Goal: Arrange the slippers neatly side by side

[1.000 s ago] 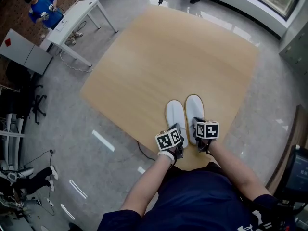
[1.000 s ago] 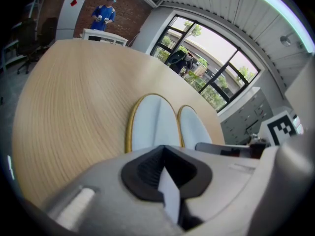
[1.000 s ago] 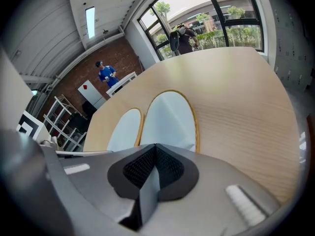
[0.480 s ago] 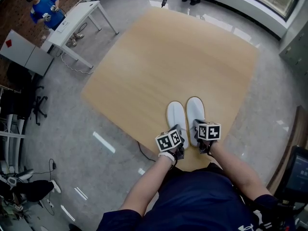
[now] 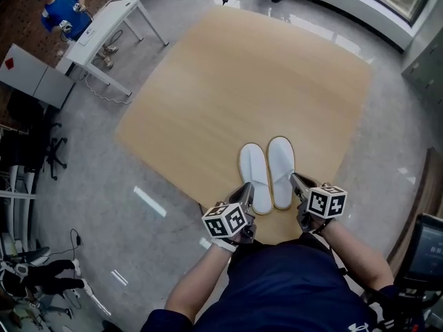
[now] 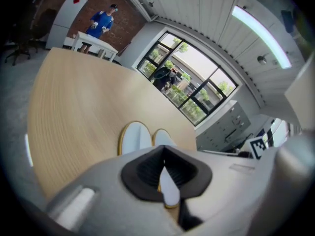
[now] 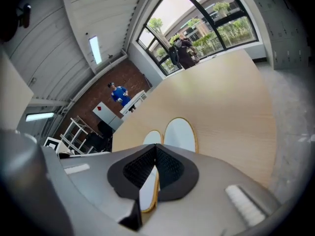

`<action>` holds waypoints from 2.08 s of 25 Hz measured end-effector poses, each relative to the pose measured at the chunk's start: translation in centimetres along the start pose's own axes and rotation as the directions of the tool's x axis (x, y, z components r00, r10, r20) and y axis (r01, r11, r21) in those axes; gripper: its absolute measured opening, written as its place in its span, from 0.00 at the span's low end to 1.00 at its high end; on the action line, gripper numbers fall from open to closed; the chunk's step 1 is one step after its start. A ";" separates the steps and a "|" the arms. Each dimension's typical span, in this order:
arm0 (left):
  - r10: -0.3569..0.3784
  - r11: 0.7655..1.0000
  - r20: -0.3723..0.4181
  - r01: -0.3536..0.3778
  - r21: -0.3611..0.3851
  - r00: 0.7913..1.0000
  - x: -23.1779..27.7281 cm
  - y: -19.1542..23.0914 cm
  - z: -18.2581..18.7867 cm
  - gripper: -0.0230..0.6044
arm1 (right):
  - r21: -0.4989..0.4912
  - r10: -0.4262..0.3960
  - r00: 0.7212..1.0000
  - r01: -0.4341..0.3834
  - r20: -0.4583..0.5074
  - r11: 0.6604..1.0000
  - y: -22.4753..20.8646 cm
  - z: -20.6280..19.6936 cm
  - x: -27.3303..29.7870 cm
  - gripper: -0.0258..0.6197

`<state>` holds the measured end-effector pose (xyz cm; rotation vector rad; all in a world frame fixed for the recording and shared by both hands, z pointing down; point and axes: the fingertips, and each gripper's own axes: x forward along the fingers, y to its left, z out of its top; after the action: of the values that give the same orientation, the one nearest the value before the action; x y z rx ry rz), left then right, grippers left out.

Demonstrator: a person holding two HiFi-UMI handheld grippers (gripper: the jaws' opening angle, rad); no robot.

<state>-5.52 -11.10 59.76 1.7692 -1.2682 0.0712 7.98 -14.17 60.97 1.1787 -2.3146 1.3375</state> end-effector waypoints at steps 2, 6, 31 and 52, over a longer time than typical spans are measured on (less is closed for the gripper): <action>-0.021 0.996 0.023 0.019 0.085 1.000 -1.5 -1.7 0.8 0.04 | -0.043 0.023 0.999 -0.022 0.036 0.999 1.9 0.9 -1.9 0.05; -0.100 0.953 0.060 0.078 0.293 0.993 -4.0 -6.3 2.8 0.04 | -0.105 0.078 0.991 -0.067 0.108 0.992 5.8 3.0 -4.7 0.05; -0.251 0.845 0.176 0.127 0.520 0.952 -7.7 -16.7 9.5 0.04 | -0.554 0.253 0.898 -0.012 0.361 0.833 17.7 11.6 -10.1 0.05; -0.260 0.847 0.171 0.140 0.514 0.950 -6.9 -15.9 8.1 0.04 | -0.580 0.268 0.903 -0.025 0.337 0.814 17.2 11.2 -9.9 0.05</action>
<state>-0.06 -11.18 41.45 2.4122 -1.2964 0.0748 4.02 -13.36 38.50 1.1537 -2.8516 0.3630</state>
